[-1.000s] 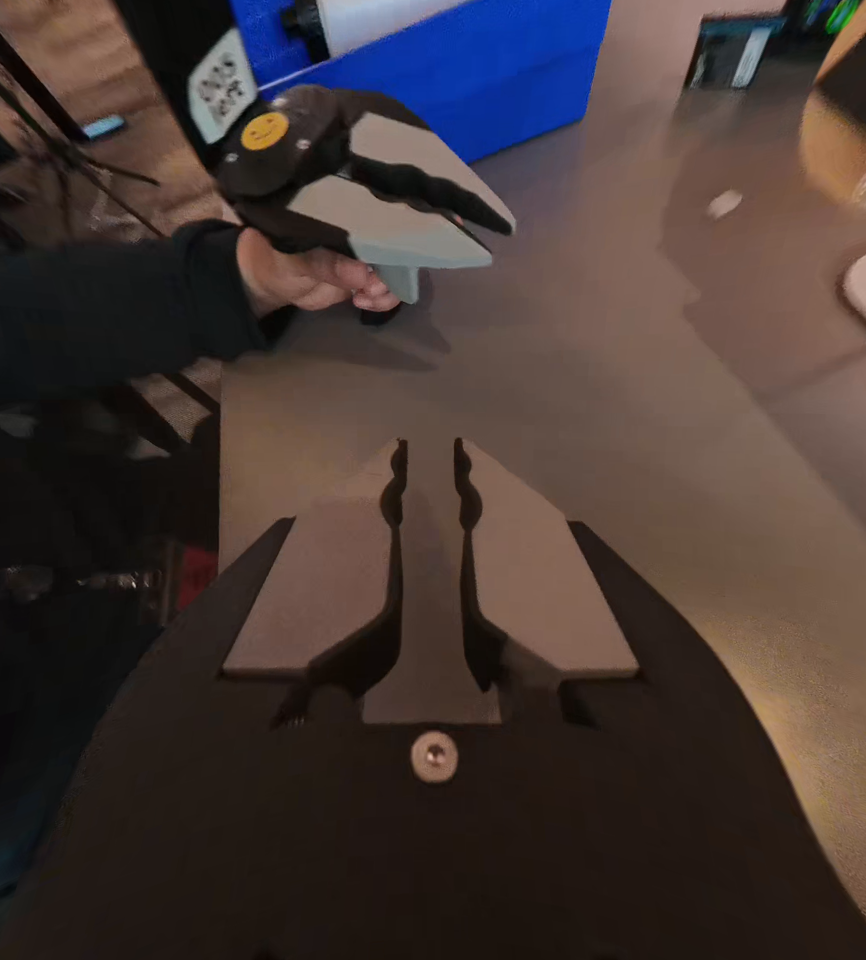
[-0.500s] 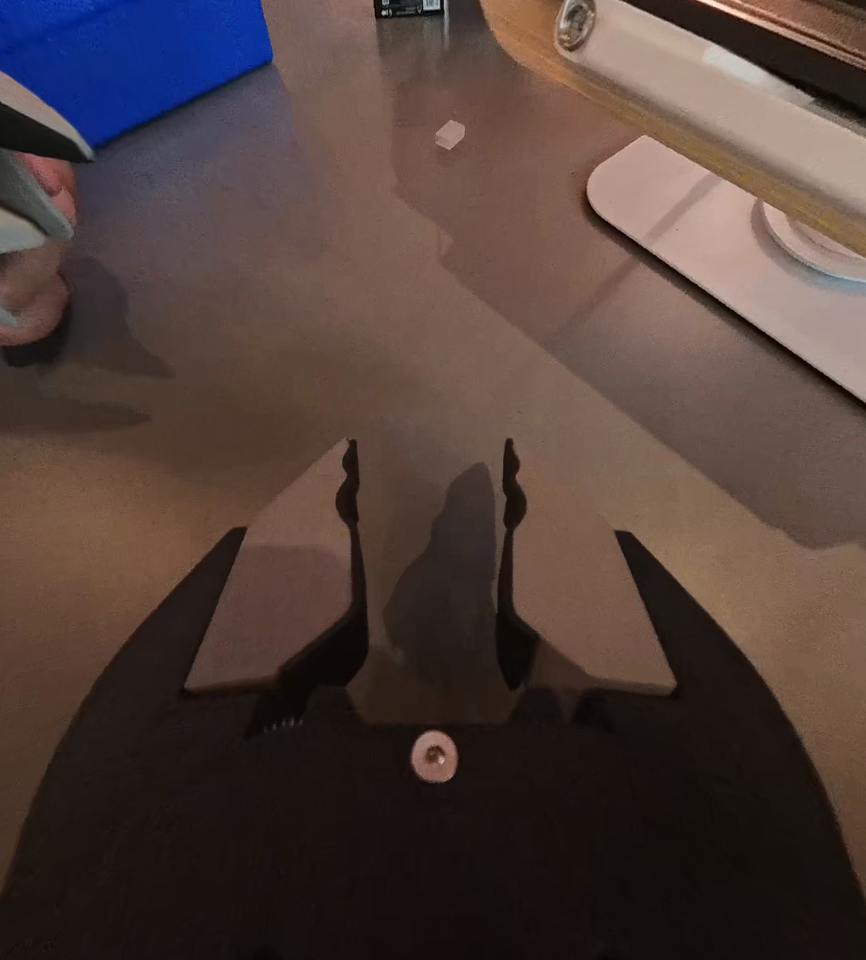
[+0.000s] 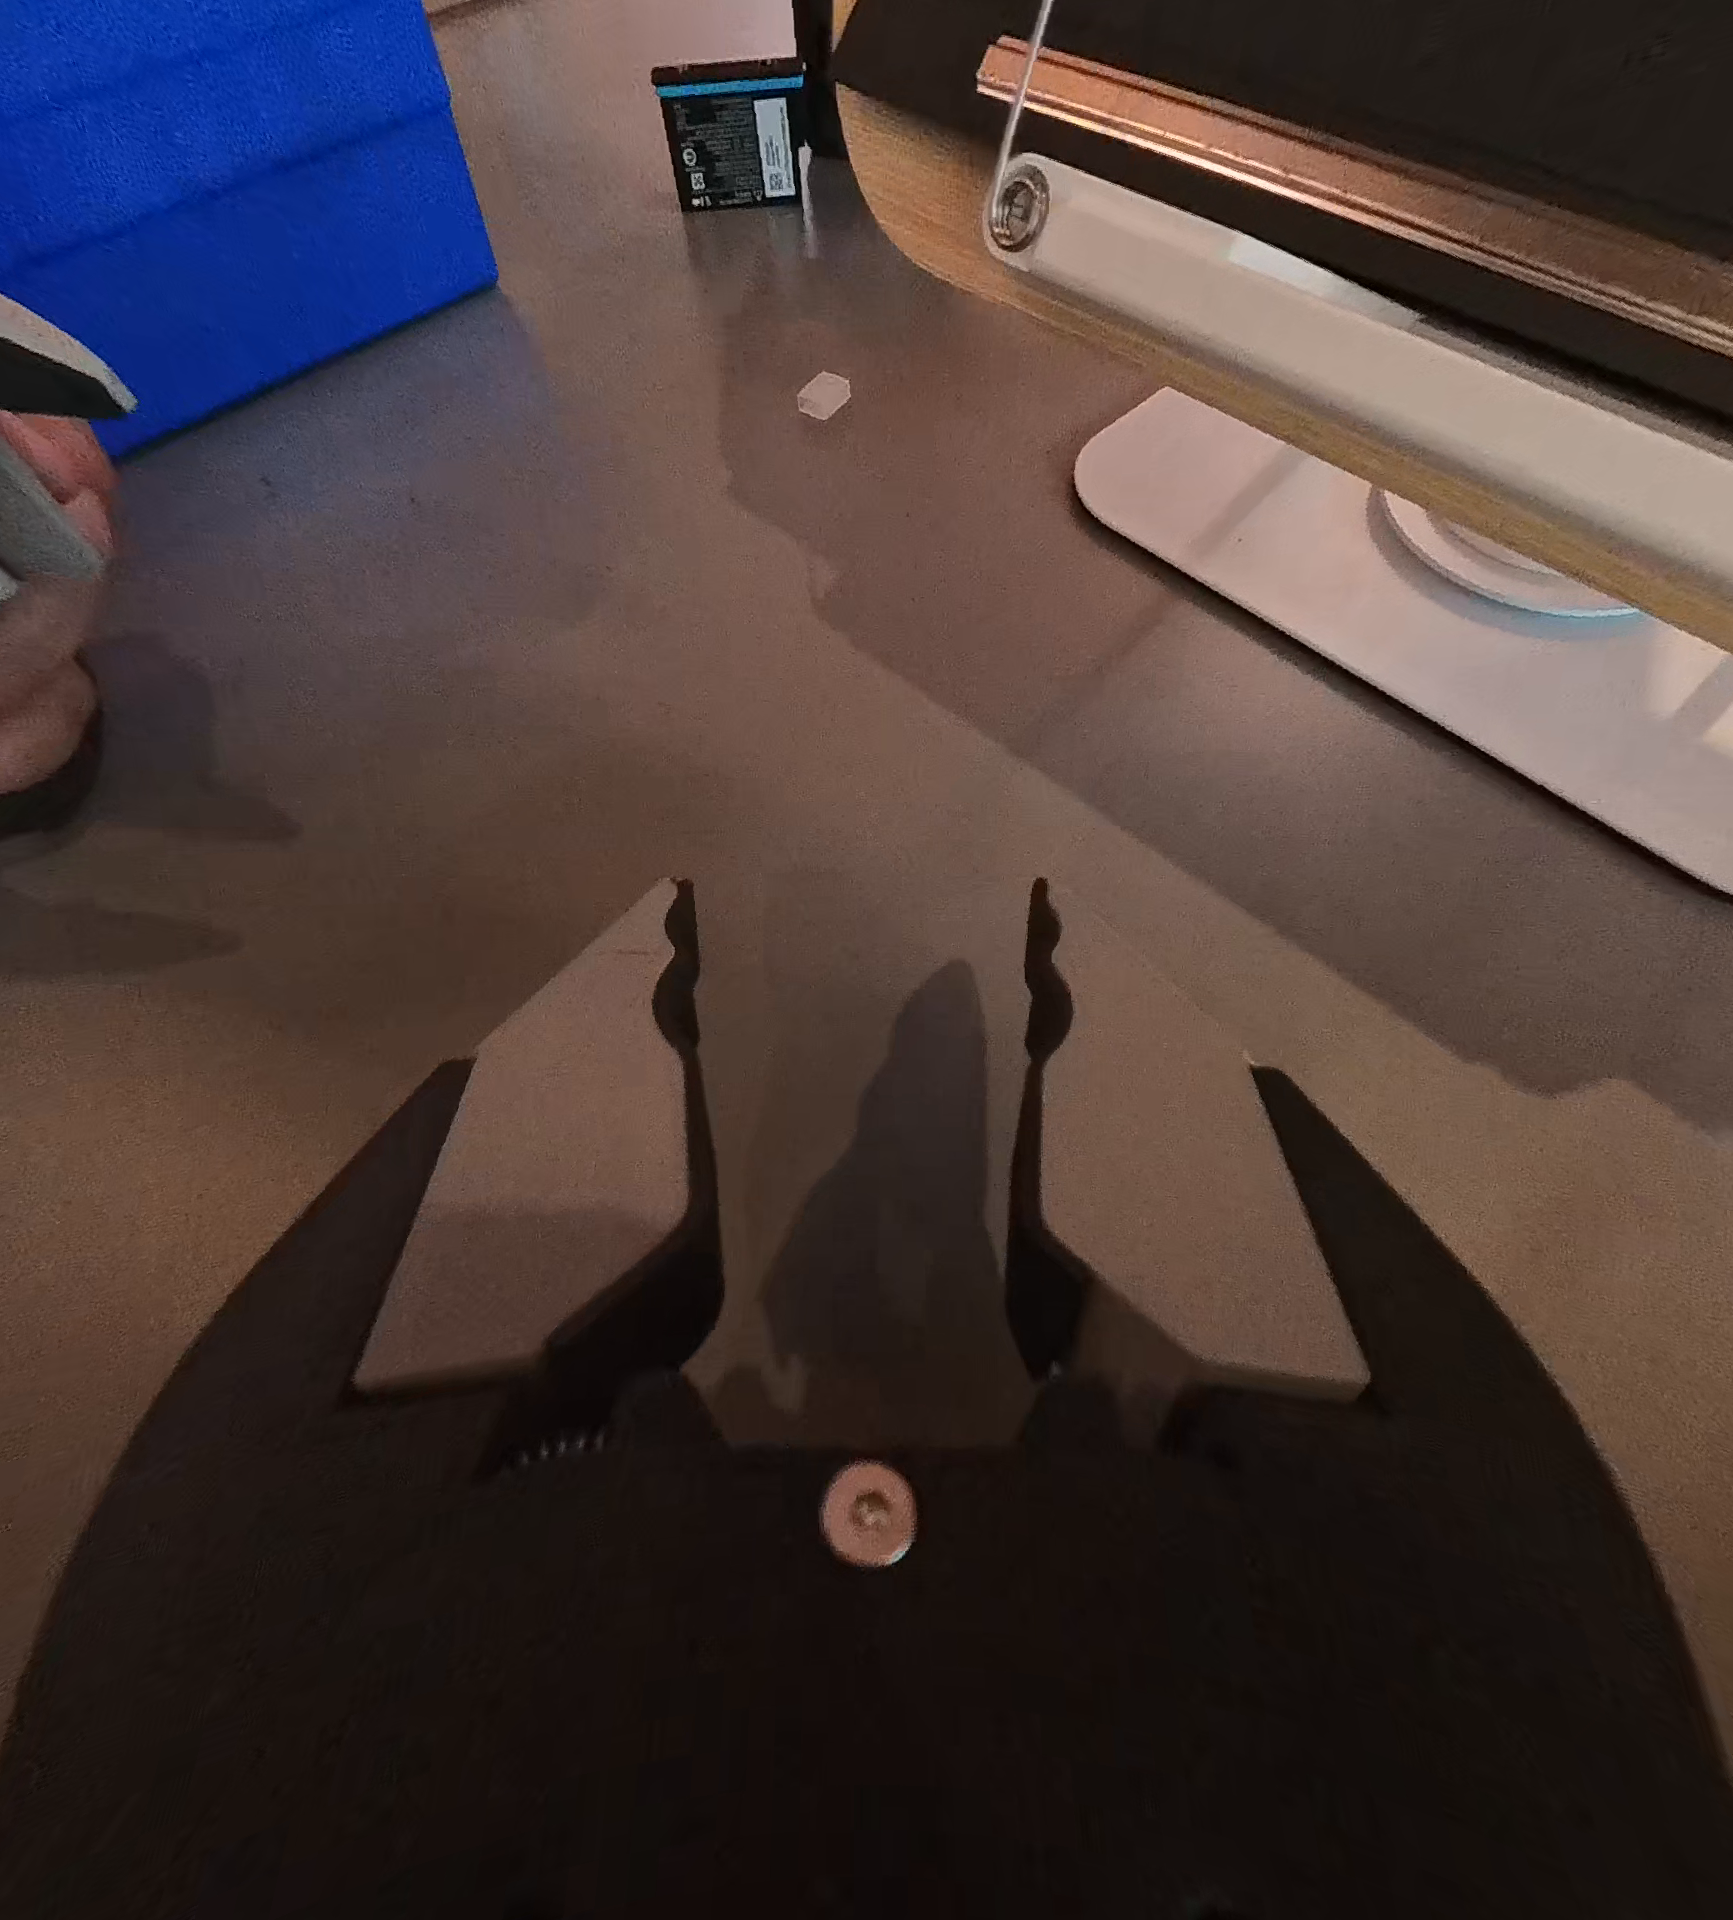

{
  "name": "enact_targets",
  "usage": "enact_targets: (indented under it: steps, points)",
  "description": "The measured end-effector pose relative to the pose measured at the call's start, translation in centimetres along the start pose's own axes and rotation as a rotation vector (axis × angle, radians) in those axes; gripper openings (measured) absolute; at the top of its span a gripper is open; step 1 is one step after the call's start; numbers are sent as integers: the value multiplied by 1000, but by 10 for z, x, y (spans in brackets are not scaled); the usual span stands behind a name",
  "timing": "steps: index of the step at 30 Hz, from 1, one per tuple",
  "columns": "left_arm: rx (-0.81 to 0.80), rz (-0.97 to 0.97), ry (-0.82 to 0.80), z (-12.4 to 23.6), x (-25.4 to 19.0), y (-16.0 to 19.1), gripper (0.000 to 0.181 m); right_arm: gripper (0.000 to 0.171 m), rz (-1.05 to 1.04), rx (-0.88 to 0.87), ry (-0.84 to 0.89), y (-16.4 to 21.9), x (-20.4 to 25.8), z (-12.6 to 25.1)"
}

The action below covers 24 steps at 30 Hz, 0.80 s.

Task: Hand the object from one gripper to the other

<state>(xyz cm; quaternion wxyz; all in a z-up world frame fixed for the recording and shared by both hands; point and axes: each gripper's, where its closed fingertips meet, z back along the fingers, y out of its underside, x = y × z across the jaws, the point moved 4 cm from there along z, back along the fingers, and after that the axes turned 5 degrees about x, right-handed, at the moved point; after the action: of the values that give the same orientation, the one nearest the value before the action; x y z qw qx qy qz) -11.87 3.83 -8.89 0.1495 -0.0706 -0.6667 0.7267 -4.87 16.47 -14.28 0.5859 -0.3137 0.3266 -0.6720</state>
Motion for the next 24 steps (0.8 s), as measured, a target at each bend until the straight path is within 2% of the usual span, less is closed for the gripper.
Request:
enact_targets:
  steps: [24]
  points:
    - [-1,-20,-17,0,1,0,20,56,64,-5,55,-1,4,-1]
